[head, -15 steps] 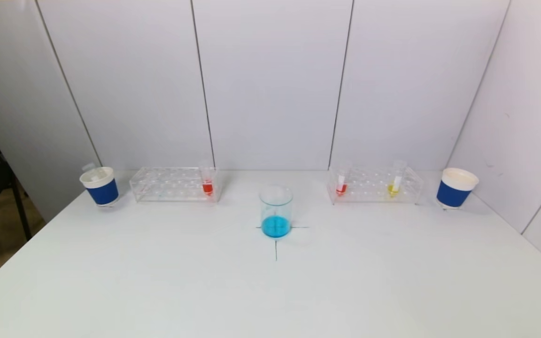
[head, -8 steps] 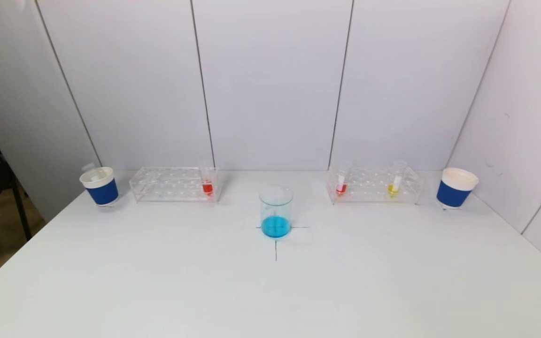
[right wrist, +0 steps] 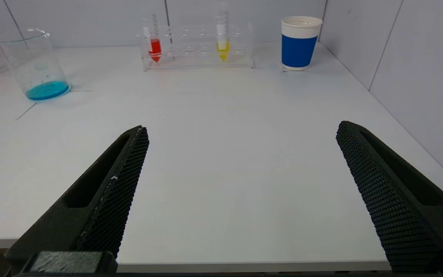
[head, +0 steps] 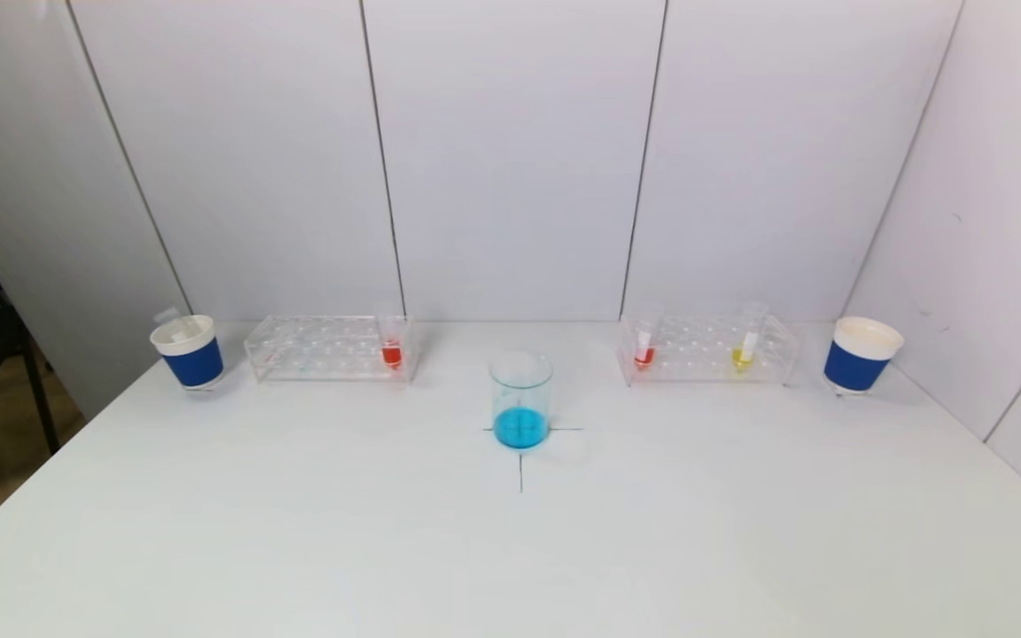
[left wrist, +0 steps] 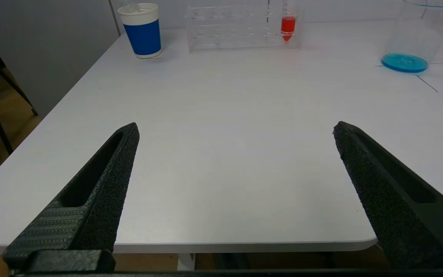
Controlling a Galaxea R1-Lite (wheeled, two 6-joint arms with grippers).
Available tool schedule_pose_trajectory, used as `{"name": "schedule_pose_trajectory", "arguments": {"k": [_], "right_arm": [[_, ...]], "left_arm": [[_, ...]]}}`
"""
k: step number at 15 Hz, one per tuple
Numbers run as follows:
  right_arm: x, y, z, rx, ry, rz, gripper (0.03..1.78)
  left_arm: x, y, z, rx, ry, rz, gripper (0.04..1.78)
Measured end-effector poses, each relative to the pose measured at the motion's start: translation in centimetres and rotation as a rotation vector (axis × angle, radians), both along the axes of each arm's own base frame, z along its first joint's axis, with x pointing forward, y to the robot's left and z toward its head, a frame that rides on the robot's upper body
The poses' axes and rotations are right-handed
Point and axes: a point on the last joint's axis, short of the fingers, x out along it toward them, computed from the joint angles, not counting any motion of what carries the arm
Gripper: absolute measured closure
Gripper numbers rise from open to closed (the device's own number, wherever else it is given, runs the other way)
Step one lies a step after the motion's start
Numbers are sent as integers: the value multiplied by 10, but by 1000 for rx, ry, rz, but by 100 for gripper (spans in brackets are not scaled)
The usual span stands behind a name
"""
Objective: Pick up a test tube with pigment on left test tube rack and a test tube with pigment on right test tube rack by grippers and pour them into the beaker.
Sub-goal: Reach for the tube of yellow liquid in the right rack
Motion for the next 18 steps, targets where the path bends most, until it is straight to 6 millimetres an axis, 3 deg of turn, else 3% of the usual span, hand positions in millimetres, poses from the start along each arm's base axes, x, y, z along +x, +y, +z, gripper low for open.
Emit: {"name": "schedule_pose_trajectory", "arguments": {"k": [11,14,18], "right_arm": [[-1,0,3,-57,-13,18,4],[-9,1,34,-81,-82,59,4],[-9,2,109,-89,-136,72,4]], "left_arm": [[0,0,0,0,0,0,6],[0,0,0,0,0,0,6],[0,0,0,0,0,0,6]]}}
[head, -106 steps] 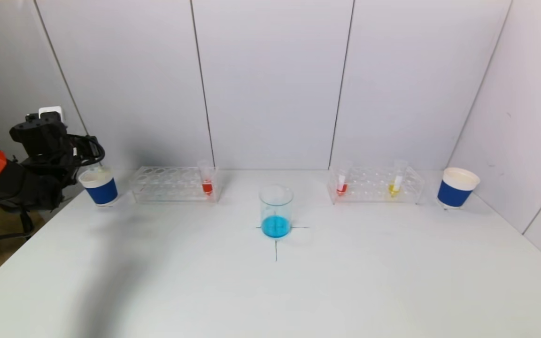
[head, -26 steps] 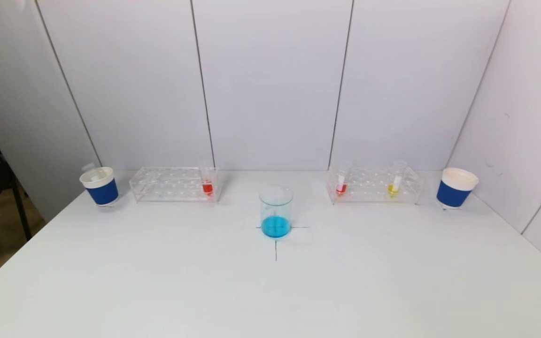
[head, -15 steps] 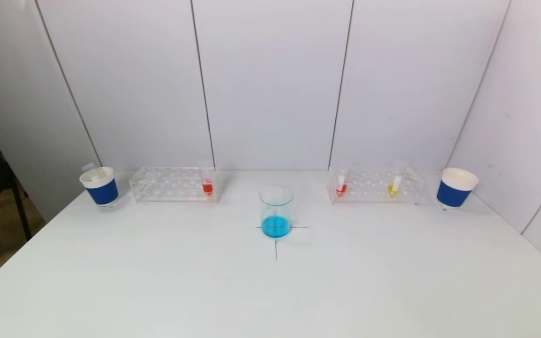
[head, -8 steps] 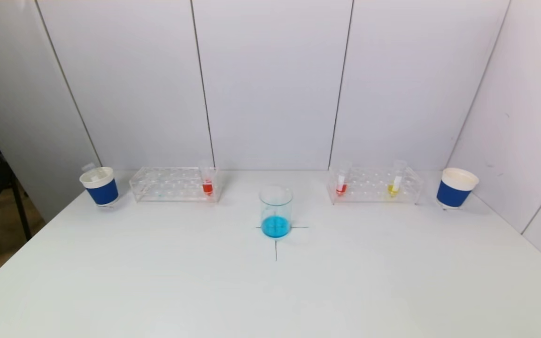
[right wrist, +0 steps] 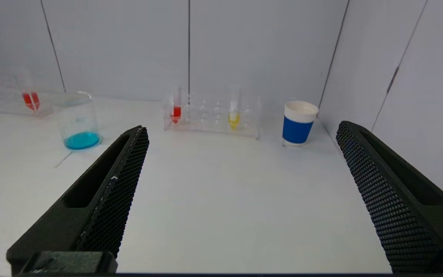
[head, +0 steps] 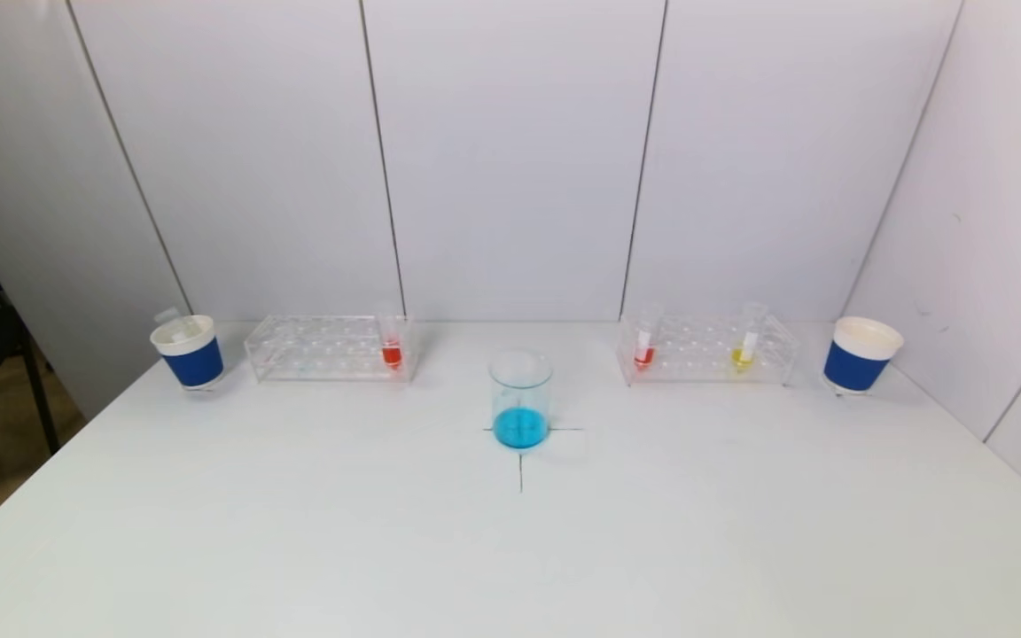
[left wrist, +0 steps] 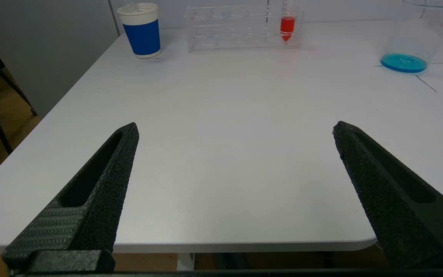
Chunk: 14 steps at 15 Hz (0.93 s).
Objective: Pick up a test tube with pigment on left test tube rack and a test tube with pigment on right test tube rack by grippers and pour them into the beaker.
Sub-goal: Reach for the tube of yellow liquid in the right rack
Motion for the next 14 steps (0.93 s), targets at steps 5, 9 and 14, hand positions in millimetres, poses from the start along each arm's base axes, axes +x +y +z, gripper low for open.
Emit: {"name": "schedule_pose_trajectory", "arguments": {"k": [5,9,14], "right_arm": [[58,0,84,0,49,4,4],[131,2,99,8,108,8,4],[217,9,75,18,152,3,4]], "left_arm": [[0,0,0,0,0,-1,6],[0,0,0,1,0,0,6],[0,0,0,0,0,0,6]]}}
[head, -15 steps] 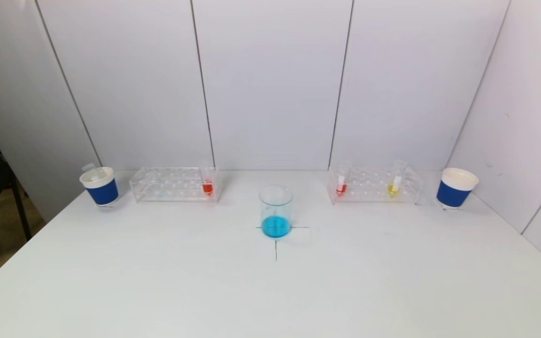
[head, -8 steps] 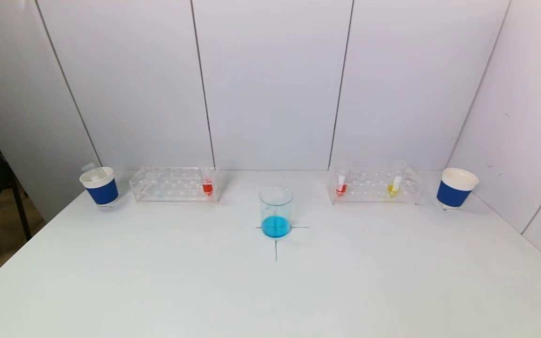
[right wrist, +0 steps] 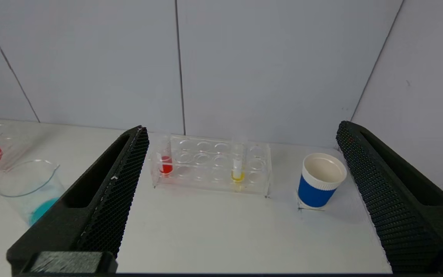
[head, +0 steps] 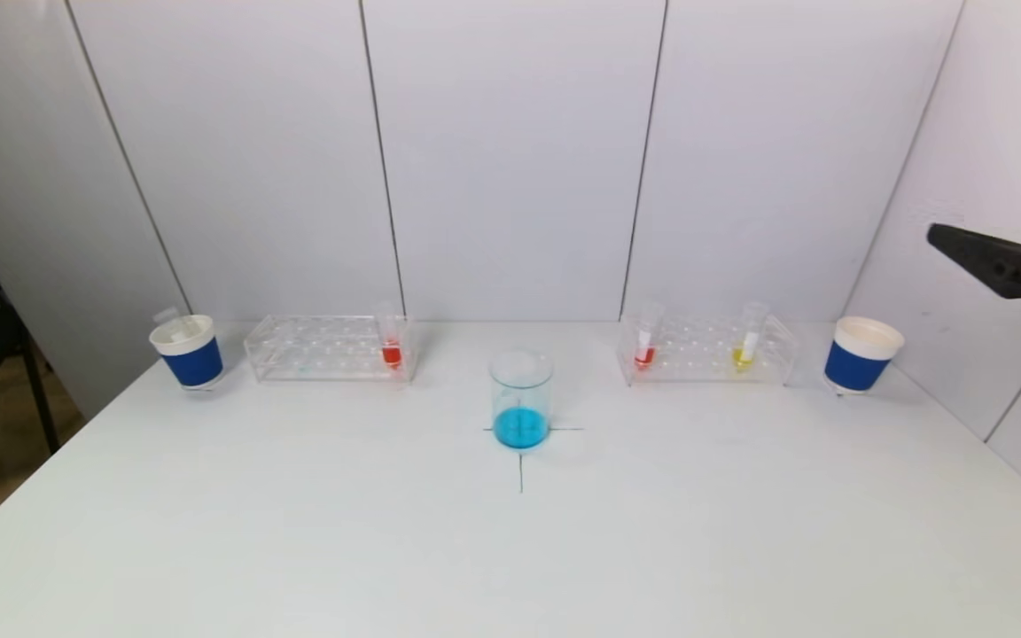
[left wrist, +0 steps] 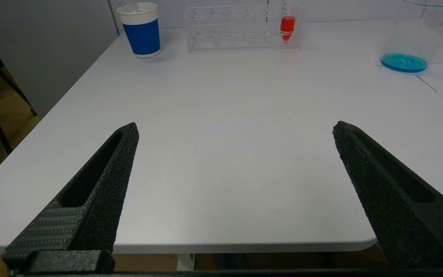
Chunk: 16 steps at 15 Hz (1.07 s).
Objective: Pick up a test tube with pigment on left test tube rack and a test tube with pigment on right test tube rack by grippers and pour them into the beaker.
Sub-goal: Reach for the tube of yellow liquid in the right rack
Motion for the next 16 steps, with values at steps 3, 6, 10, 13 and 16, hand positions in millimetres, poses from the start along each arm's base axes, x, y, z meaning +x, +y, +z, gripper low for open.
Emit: {"name": "schedule_pose_trajectory", "arguments": {"k": [3,6,10,13,16], "right_arm": [[39,6,-28,2,18,1,4],[69,10,-58,28,37,2,4],[105,13,-97,39,39,-2,4],[123,13,-117,40,18,-15,4],[134,14,-135,39,46,-20,4]], "left_arm": [[0,0,0,0,0,0,6],[0,0,0,0,0,0,6],[0,0,0,0,0,0,6],[0,0,0,0,0,0,6],[0,0,0,0,0,0,6]]}}
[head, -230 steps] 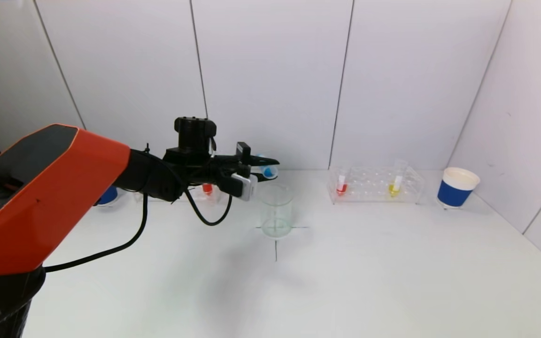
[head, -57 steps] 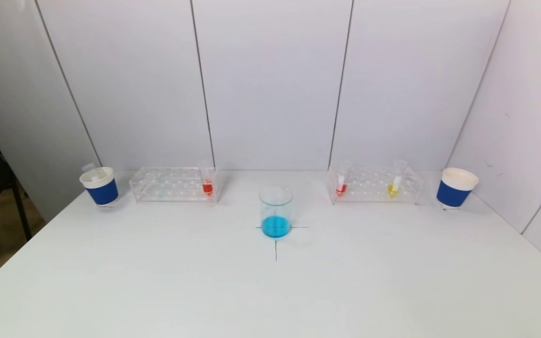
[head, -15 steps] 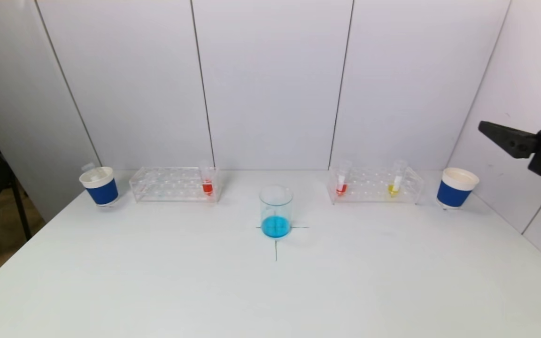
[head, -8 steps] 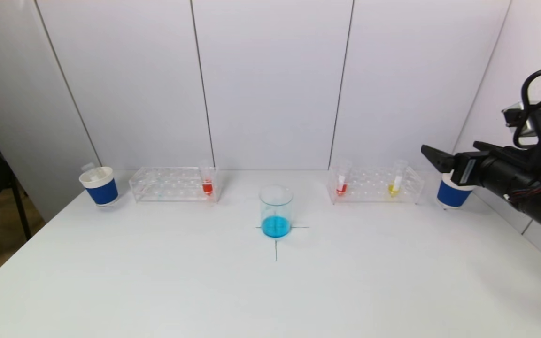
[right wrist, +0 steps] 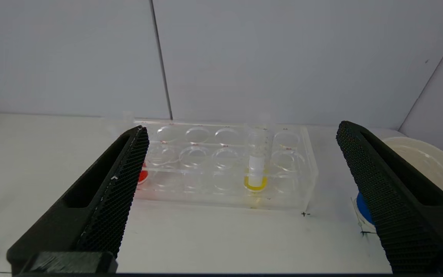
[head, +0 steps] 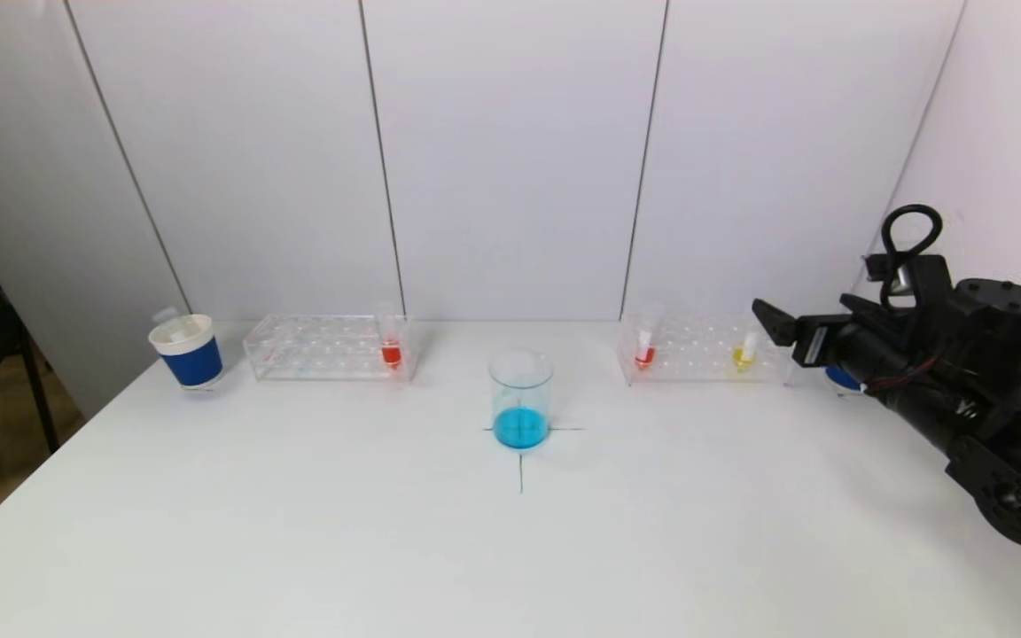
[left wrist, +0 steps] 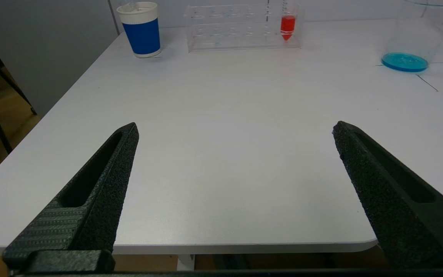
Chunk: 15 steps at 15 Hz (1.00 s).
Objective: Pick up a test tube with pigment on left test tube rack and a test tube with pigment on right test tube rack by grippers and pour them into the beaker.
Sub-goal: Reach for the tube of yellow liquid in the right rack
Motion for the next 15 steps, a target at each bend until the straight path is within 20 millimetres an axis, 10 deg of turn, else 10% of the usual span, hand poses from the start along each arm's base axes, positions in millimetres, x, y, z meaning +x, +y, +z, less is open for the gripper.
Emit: {"name": "schedule_pose_trajectory", "arguments": {"k": [15], "right_arm": [[41,3,-58,-4,13,-41,4]], "left_arm": [[0,0,0,0,0,0,6]]}}
